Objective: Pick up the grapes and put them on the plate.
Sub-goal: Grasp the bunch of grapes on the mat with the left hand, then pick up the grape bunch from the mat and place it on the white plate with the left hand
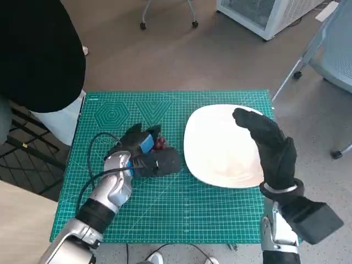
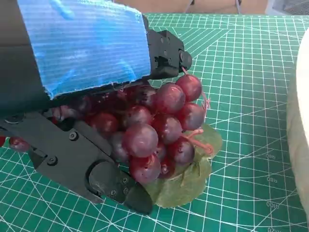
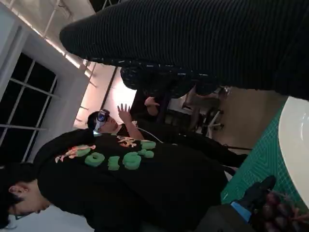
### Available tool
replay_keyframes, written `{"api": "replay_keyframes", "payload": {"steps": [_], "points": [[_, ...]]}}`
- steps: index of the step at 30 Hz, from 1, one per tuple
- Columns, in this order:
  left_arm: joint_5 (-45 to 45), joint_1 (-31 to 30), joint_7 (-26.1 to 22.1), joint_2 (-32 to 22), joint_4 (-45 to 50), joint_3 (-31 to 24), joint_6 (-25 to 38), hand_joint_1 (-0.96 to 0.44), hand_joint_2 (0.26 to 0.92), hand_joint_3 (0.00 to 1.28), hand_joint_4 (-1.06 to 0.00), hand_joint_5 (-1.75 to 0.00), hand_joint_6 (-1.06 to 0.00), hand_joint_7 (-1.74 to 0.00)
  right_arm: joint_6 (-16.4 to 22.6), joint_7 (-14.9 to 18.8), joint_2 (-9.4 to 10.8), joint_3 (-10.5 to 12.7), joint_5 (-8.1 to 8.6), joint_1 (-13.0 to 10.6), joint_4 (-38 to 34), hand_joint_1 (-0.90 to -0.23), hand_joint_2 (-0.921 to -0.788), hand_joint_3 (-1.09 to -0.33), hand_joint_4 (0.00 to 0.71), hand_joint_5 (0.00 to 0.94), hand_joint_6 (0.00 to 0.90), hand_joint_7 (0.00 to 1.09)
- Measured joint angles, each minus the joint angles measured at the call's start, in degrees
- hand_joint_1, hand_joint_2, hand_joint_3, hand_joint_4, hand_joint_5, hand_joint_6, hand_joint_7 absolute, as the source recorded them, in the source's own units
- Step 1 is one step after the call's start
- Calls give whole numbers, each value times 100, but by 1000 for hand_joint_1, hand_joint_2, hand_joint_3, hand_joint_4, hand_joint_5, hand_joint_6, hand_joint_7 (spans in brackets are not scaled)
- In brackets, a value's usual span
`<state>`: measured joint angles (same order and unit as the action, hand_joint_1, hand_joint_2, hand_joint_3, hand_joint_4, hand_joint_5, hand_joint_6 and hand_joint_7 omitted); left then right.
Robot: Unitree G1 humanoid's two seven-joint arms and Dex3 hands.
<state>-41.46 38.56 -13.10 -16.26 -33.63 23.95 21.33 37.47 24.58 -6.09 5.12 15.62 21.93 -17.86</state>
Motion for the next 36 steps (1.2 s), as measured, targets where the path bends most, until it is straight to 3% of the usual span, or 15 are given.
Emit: {"api": "replay_keyframes", "payload": {"steps": [9, 13, 15, 18, 21, 23, 25, 27, 31, 36], "points": [[118, -1, 61, -27, -30, 0, -63, -303, 729, 2, -48, -6, -242, -8, -27, -4, 0, -4, 0, -11, 33, -662, -921, -761, 321, 1, -1, 451], [144, -1, 78, -31, -36, -2, -82, -206, 745, 6, -135, -20, -307, -26, -35, -4, 0, -5, 0, -10, 33, -662, -921, -762, 321, 1, -1, 451], [155, 0, 98, -31, -44, -3, -91, -73, 782, 17, -280, -227, -374, -39, -41, -4, 0, -5, 0, -10, 33, -662, -921, -762, 321, 1, -1, 450], [154, 13, 133, -29, -68, 5, -96, 213, 862, 50, -555, -846, -519, -83, -49, -4, 0, -5, 1, -10, 33, -663, -921, -762, 321, 1, -1, 450], [101, 36, 230, -30, -94, 47, -82, 323, 897, 84, -629, -1135, -645, -135, -54, -3, 0, -7, 2, -9, 33, -663, -921, -762, 321, 1, -1, 450], [55, 41, 293, -38, -94, 96, -65, 286, 910, 116, -607, -1238, -670, -353, -55, -3, 0, -6, 4, -9, 32, -663, -921, -762, 321, 1, -1, 450], [-11, 40, 346, -53, -77, 160, -63, 167, 915, 148, -566, -1297, -615, -747, -57, -3, 0, -4, 6, -9, 31, -663, -921, -762, 321, 1, -1, 450], [-78, 36, 391, -72, -43, 222, -79, 82, 918, 174, -528, -1384, -580, -965, -64, -3, 0, -5, 7, -8, 31, -664, -921, -762, 322, 1, -1, 450], [-122, 32, 427, -100, -11, 288, -138, 26, 920, 192, -498, -1513, -579, -1016, -91, -3, -1, -4, 9, -5, 31, -665, -921, -762, 321, 1, -1, 450], [-118, 55, 437, -118, -66, 295, -206, 11, 921, 193, -498, -1537, -576, -1033, -105, -3, -6, 0, 11, 4, 30, -666, -921, -762, 321, 1, -1, 449]]}}
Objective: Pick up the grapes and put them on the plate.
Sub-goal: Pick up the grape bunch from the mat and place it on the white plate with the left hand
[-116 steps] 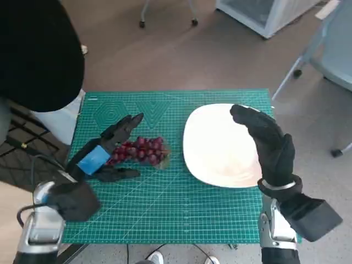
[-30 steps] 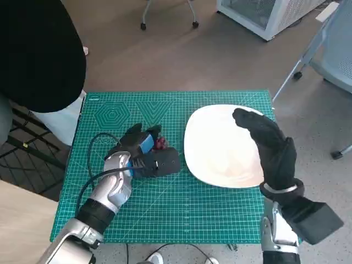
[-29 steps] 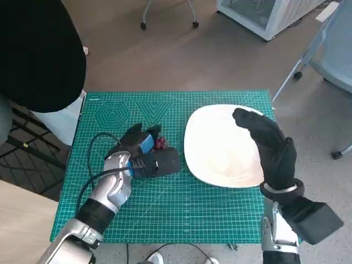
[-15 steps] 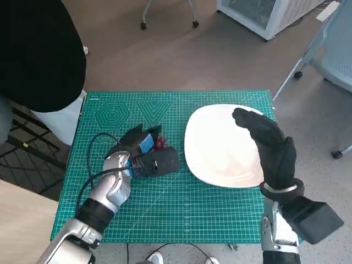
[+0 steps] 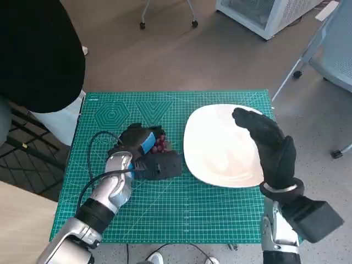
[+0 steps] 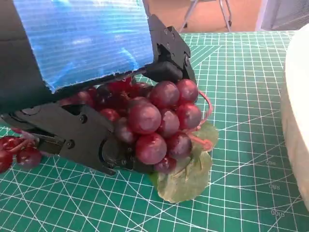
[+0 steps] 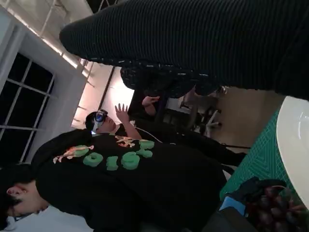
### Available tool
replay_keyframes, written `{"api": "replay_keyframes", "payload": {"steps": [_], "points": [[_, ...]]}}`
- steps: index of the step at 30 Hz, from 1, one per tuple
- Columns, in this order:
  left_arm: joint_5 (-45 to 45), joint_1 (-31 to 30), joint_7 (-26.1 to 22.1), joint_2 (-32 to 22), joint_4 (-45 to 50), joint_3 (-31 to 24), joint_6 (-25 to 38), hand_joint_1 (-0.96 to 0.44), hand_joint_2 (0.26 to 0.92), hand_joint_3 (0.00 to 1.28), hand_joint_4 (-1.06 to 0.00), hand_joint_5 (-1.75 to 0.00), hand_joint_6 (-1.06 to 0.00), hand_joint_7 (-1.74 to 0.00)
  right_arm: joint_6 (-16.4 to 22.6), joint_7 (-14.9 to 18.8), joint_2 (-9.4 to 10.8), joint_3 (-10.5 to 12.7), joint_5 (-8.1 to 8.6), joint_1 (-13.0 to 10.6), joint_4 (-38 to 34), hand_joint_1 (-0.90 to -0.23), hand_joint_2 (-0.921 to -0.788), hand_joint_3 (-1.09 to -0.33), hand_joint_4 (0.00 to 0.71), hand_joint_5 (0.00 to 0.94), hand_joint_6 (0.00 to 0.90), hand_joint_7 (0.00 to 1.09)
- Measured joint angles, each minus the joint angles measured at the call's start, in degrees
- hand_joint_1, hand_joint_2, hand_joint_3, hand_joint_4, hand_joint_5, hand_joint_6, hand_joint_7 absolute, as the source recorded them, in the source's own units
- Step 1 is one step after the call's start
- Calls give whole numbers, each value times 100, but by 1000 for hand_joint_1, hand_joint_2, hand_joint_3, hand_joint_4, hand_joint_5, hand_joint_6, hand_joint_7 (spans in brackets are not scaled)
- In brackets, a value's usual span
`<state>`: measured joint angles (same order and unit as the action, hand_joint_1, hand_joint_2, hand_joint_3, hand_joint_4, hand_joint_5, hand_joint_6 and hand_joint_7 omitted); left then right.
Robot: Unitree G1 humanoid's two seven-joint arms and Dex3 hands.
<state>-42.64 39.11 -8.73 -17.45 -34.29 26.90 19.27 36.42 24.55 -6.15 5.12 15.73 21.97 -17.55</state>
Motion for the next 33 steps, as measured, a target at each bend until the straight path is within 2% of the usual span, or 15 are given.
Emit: {"api": "replay_keyframes", "payload": {"steps": [8, 13, 17, 33], "points": [[43, 110, 8, 9, -196, -7, -81, 8, 921, 193, -501, -1539, -573, -1038, 0, 0, -19, 13, 0, 20, -7, -665, -921, -763, 321, 1, -1, 449], [88, 145, 16, 11, -273, -23, -126, 4, 921, 202, -496, -1413, -522, -1236, 0, 0, -25, 18, -2, 23, -15, -665, -921, -763, 321, 1, -1, 449], [123, 146, 45, 10, -305, -38, -182, 3, 921, 206, -494, -1369, -503, -1308, 0, 0, -26, 21, -3, 30, -31, -665, -921, -763, 321, 1, -1, 449], [232, 273, 138, 15, -578, -40, -292, 3, 921, 209, -491, -1357, -495, -1332, 5, 1, -27, 38, -4, 140, -82, -663, -921, -764, 321, 0, -1, 449]]}}
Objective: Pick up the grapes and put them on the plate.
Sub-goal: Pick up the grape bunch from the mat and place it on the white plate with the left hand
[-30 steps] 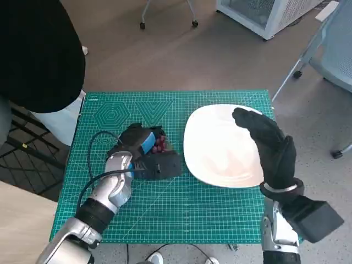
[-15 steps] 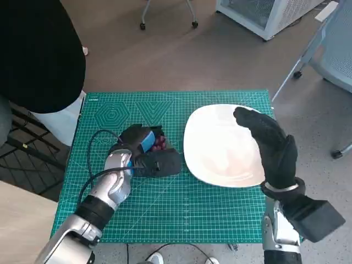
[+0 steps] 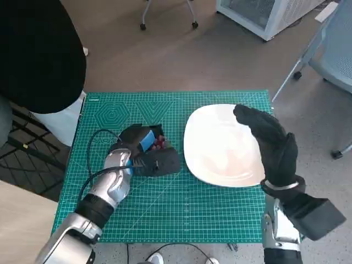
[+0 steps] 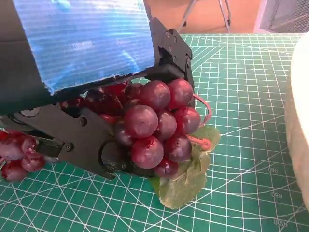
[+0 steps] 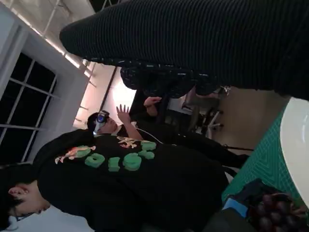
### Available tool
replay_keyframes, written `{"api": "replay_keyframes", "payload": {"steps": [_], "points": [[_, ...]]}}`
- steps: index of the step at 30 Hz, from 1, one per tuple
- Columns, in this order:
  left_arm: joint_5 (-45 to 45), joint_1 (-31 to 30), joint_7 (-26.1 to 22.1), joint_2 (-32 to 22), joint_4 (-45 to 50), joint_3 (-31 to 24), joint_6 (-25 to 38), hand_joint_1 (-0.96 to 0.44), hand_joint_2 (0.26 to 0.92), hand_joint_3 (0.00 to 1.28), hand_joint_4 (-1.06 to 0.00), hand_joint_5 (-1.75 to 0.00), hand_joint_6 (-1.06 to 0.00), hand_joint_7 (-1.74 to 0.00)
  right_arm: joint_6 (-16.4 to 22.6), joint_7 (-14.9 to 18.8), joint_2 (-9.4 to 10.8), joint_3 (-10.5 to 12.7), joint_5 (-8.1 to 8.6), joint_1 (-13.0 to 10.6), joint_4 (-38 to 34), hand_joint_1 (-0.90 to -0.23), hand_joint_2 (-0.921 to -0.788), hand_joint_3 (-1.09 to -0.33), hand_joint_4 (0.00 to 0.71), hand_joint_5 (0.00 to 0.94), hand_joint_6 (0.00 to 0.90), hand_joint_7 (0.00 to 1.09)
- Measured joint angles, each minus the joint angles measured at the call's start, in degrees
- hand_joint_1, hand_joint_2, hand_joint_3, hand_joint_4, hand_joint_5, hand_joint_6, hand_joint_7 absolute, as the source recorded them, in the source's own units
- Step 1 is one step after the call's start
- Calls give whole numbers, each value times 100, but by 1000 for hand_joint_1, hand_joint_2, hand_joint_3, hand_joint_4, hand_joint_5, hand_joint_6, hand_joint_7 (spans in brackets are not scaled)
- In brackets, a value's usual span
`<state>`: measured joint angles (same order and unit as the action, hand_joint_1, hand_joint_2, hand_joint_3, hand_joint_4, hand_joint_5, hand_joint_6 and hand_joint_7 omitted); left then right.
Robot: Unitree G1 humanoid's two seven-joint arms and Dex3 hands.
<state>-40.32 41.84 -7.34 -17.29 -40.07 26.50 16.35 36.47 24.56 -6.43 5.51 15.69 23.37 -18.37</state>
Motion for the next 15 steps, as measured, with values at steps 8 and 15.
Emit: {"api": "replay_keyframes", "payload": {"steps": [8, 15], "points": [[0, 17, -13, -4, 22, 0, 26, 3, 921, 209, -491, -1357, -494, -1332, 0, 2, 1, 2, 2, 5, -8, -663, -921, -764, 321, 0, -1, 449], [0, -104, -122, -91, 442, -20, 124, 3, 921, 206, -495, -1352, -498, -1328, 2, 2, 4, 2, 3, 30, -32, -663, -921, -764, 321, 0, -1, 449]]}}
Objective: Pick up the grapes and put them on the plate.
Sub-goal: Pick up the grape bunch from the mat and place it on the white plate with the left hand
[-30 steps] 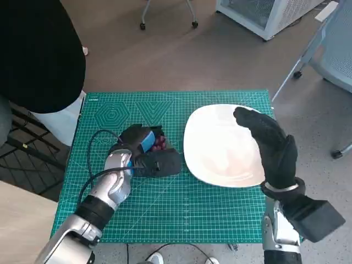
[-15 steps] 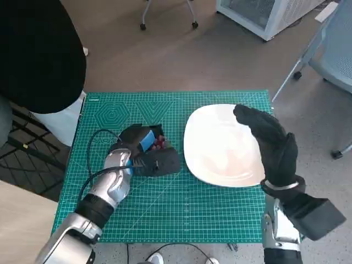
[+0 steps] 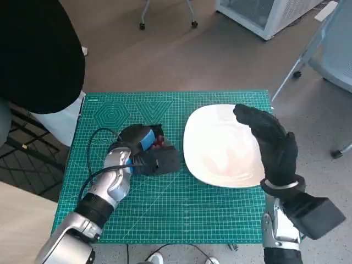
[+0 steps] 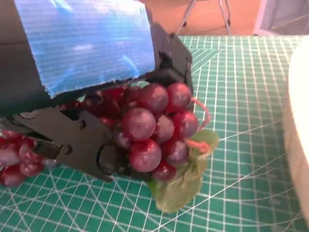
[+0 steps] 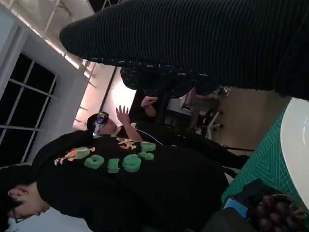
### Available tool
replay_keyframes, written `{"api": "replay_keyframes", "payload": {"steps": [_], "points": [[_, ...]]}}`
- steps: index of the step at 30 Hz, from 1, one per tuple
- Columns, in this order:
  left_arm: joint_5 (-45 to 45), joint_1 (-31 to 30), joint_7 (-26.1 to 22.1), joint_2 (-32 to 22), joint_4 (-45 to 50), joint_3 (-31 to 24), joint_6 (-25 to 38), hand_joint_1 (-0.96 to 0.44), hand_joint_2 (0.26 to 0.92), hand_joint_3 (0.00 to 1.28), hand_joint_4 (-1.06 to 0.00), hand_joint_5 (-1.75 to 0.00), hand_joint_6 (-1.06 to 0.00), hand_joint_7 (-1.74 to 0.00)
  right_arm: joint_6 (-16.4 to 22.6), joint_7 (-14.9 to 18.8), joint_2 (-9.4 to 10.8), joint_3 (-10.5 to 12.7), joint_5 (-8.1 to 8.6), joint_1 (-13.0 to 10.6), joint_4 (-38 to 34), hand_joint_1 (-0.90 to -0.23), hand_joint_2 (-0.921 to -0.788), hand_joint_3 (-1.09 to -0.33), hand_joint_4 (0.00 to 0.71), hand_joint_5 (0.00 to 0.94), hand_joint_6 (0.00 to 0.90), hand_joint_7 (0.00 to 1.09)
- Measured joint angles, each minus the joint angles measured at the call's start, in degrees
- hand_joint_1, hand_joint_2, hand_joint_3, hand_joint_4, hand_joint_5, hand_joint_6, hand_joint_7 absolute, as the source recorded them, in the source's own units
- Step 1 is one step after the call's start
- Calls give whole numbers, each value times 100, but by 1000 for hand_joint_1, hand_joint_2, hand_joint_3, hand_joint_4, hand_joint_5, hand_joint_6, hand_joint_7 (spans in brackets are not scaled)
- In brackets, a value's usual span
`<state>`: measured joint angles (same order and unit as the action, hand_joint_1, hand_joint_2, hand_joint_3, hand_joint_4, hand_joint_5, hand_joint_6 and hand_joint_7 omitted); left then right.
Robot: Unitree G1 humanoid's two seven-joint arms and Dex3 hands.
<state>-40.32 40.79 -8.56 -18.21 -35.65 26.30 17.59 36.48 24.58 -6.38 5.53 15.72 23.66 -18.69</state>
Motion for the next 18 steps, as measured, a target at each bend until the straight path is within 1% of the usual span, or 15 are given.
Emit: {"api": "replay_keyframes", "payload": {"steps": [8, 15, 18], "points": [[-26, -396, -77, -230, 1008, -68, 166, 3, 921, 196, -505, -1343, -509, -1317, 12, 7, 1, 4, 5, 9, -26, -663, -921, -764, 321, 0, -1, 449], [-177, -600, -92, -455, 1978, -220, 331, 3, 921, 177, -527, -1321, -530, -1293, 19, 7, 5, 2, 7, 25, -32, -663, -921, -765, 321, 0, -1, 449], [-260, -698, -95, -543, 2458, -307, 401, 3, 921, 186, -518, -1329, -520, -1303, 21, 7, 7, 2, 8, 27, -32, -663, -921, -766, 320, 0, -1, 448]]}}
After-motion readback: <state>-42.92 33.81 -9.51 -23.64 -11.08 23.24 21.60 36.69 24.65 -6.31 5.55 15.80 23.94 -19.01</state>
